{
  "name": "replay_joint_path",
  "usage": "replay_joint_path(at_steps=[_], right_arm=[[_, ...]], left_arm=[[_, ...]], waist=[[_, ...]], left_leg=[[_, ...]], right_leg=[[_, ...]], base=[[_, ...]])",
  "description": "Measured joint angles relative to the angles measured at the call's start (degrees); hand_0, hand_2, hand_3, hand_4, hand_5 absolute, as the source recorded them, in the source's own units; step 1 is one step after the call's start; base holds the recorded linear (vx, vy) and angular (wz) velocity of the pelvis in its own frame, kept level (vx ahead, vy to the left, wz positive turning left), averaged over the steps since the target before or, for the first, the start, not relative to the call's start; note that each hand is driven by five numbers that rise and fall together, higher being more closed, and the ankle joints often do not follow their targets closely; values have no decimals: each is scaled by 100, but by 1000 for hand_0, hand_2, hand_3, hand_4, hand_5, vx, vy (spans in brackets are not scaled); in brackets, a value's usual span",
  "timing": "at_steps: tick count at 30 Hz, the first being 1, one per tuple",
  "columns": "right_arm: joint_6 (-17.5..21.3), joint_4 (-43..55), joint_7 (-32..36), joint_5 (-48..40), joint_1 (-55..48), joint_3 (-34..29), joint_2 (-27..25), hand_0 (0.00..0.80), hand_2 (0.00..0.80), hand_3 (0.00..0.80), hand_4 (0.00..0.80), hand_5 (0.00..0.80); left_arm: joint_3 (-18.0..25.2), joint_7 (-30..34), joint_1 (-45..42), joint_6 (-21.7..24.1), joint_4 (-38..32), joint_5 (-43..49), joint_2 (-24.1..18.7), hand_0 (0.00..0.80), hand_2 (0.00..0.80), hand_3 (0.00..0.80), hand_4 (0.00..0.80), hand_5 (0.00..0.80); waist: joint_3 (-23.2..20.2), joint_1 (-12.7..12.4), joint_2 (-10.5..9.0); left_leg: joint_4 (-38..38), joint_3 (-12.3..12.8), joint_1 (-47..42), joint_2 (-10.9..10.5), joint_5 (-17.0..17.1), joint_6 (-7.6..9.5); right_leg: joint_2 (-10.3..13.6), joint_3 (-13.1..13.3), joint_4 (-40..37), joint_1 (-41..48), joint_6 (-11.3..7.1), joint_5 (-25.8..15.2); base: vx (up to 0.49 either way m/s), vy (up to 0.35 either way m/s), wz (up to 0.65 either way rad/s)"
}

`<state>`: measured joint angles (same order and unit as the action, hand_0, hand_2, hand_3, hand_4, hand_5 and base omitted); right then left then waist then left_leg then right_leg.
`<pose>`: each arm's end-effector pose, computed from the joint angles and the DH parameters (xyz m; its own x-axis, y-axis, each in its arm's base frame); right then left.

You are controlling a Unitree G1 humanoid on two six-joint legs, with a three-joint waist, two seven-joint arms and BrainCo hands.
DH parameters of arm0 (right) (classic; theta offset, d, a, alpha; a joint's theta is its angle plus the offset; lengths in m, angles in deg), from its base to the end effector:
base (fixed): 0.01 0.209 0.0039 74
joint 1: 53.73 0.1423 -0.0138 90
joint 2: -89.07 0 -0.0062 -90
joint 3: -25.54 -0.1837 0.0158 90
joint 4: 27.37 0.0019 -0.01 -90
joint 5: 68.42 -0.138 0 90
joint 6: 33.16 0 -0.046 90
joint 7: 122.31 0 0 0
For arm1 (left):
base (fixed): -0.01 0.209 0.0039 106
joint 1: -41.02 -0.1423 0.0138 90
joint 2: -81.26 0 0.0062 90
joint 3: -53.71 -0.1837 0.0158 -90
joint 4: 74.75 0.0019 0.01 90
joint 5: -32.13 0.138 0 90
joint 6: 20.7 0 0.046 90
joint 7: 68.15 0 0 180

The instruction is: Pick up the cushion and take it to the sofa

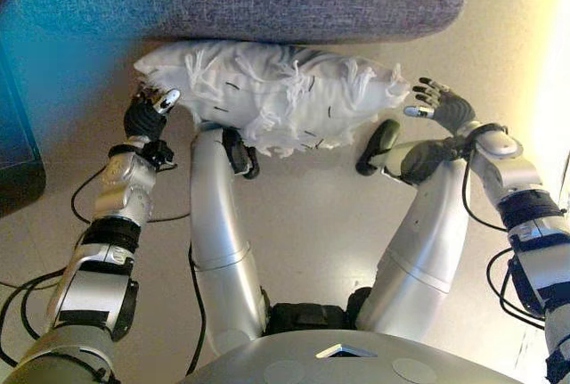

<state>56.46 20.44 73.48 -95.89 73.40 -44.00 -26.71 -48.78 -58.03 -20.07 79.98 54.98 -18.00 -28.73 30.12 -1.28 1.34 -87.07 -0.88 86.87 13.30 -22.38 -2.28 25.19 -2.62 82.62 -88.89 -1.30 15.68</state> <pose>0.3037 -0.2779 0.1124 0.9605 0.1562 -0.2305 -0.2250 0.9230 -0.3121 0.2850 0.2734 0.0850 0.9995 -0.0216 0.0252 0.0255 0.9856 -0.1673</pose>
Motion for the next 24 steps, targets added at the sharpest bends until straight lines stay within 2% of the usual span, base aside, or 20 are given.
replay_joint_path(at_steps=[4, 7, 14, 24], right_arm=[[-2, 41, 114, 235, 321, 517, 3, 0, 0, 0, 0, 0], [-21, 119, 82, 260, 425, 650, 9, 0, 0, 0, 0, 0], [-297, 273, -188, 297, 840, 975, 53, 0, 0, 0, 0, 0], [-812, 635, -448, 319, 1057, 1220, 388, 0, 0, 0, 0, 0]], left_arm=[[-256, 168, 185, -163, 19, 220, -180, 0, 0, 0, 0, 0], [-452, 144, 346, -221, 85, 457, -297, 0, 0, 0, 0, 0], [-878, -483, 747, -250, 256, 888, -351, 0, 0, 0, 0, 0], [-957, -893, 881, -257, 259, 895, -311, 0, 0, 0, 0, 0]], waist=[[0, 43, 0], [1, 41, 2], [3, 45, 5], [3, 54, 5]], left_leg=[[-29, 100, 7, 93, -22, 22], [-62, 115, 23, 116, -47, 12], [-81, 129, 22, 132, -47, 12], [-72, 222, 22, 145, -49, 10]], right_leg=[[9, 76, 39, -90, -2, 1], [10, 100, 86, -144, 1, 4], [9, 125, 129, -168, 15, 14], [-4, 218, 159, -296, 18, 16]], base=[[0, 39, -2], [-4, 19, -3], [0, 0, 0], [-1, 16, 0]])
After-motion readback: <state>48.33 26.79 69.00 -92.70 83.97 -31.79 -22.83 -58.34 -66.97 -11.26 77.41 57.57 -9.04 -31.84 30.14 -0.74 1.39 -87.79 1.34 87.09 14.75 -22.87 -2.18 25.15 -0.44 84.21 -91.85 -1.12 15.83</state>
